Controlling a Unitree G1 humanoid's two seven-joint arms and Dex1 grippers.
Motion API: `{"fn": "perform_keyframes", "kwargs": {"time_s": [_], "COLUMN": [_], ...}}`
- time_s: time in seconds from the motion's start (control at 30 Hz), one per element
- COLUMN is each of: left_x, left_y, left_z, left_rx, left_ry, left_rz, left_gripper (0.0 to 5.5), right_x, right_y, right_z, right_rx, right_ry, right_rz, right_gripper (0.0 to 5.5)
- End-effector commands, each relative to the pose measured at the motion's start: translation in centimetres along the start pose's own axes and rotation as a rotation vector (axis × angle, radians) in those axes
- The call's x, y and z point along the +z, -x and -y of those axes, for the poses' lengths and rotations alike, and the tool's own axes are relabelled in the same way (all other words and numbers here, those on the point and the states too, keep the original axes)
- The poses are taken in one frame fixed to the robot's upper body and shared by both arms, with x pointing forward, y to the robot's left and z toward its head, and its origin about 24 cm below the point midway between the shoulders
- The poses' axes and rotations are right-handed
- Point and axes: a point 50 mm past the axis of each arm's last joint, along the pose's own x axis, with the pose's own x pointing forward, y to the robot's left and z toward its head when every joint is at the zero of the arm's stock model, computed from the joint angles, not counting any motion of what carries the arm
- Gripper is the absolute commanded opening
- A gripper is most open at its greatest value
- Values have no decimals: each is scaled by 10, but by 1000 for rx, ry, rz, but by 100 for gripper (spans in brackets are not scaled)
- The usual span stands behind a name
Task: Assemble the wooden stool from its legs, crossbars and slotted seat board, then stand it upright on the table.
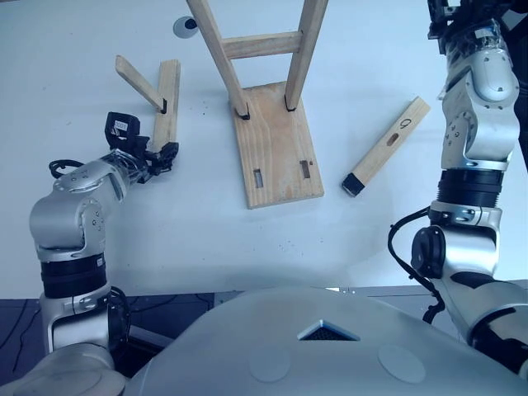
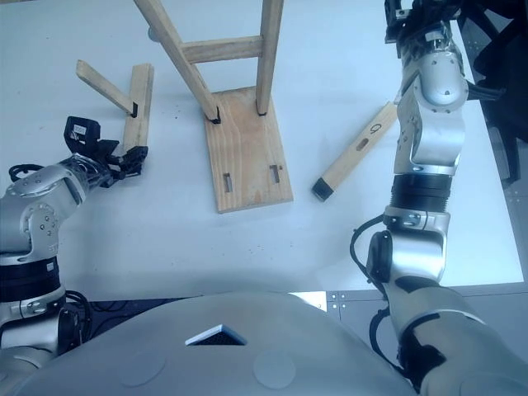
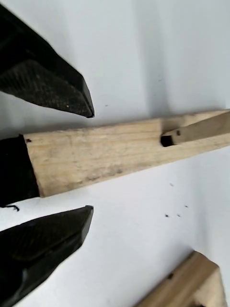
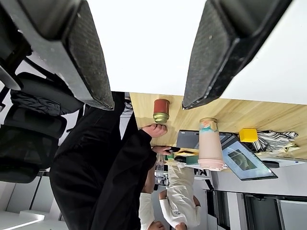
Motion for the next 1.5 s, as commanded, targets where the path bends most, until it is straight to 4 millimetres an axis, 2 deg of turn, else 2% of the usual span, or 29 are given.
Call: {"fn": "perform_keyframes", "kwargs": {"time_s": [0.03,0.23,0.4,0.43,0.5,0.6,0.63,0.7,0.8,0.9,1.0,1.17,1.27,1.47,1.5], "left_x": [-15,-11,3,11,46,111,131,170,195,199,193,185,176,159,157], "left_y": [-11,-17,-18,-16,-12,8,16,39,70,91,95,89,87,75,73], "left_z": [-12,-27,-37,-38,-37,-36,-33,-13,27,67,93,105,112,121,122], "left_rx": [36,58,98,92,32,-73,-130,-319,-606,-860,-997,-1059,-1107,-1134,-1141], "left_ry": [14,-17,-18,20,136,253,284,300,213,101,21,-5,-30,-42,-46], "left_rz": [-62,-46,39,103,330,664,757,915,991,962,890,828,776,695,683], "left_gripper": [281,199,199,199,199,199,199,199,199,199,199,199,199,199,199], "right_x": [4,5,-3,-2,7,36,47,72,103,130,143,149,154,159,159], "right_y": [-3,-7,-4,-5,-11,-21,-24,-29,-34,-32,-24,-17,-10,-7,-8], "right_z": [2,-6,-5,-5,-6,-6,-5,-7,-18,-27,-37,-42,-39,-37,-36], "right_rx": [-20,-17,-25,-9,53,198,258,463,772,1030,1225,1359,1453,1523,1519], "right_ry": [14,13,9,0,-98,-272,-336,-536,-760,-897,-954,-1021,-1075,-1136,-1141], "right_rz": [22,41,27,29,58,139,163,185,140,77,13,-21,-4,17,16], "right_gripper": [264,264,264,264,264,264,283,320,382,435,489,540,540,540,518]}}
